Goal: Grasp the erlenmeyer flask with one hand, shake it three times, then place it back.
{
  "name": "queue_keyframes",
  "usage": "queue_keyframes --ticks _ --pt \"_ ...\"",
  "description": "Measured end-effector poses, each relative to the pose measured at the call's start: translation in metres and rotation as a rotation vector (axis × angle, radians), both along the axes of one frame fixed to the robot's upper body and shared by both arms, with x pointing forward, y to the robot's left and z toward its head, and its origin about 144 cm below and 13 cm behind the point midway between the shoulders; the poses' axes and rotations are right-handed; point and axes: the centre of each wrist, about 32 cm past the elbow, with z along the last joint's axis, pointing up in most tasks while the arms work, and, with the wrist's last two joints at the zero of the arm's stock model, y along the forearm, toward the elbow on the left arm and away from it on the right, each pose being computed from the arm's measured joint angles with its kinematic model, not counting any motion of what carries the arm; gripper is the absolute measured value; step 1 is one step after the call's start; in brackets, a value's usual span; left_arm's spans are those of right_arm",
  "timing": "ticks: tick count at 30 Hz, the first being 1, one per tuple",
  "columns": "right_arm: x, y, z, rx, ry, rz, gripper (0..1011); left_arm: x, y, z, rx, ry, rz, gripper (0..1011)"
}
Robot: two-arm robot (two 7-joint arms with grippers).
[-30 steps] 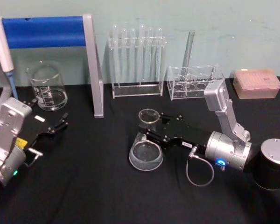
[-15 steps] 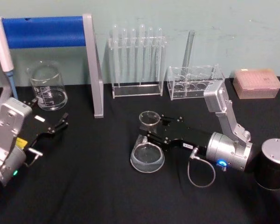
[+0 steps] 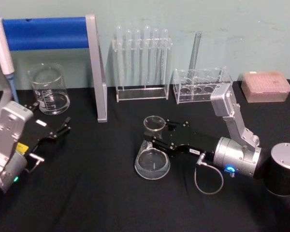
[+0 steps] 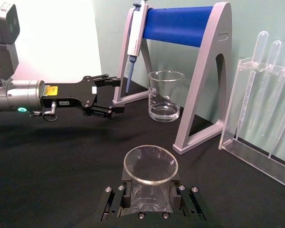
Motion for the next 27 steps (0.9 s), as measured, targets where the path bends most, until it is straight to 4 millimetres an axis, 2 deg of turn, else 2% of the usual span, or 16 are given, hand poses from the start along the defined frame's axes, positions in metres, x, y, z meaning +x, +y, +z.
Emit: queue_keyframes --ticks 16,19,23,26,27 --pt "-0.0002 0.0003 -0.0001 0.001 0.001 -0.003 451 0.0 0.0 0.0 0.0 0.0 0.0 1001" --pt "-0.0003 0.0002 -0.0003 -0.001 0.004 -0.004 521 0.0 0.0 0.0 0.0 0.0 0.0 1001" --pt "-0.0003 0.0003 -0.0003 -0.001 0.004 -0.004 685 0.0 0.0 0.0 0.0 0.0 0.0 1001" --pt "-0.0004 0.0003 -0.0003 -0.001 0.003 -0.005 742 0.0 0.0 0.0 0.0 0.0 0.0 1001" --pt "-0.0003 0.0003 -0.0003 -0.001 0.003 -0.005 796 0.0 0.0 0.0 0.0 0.0 0.0 1001"
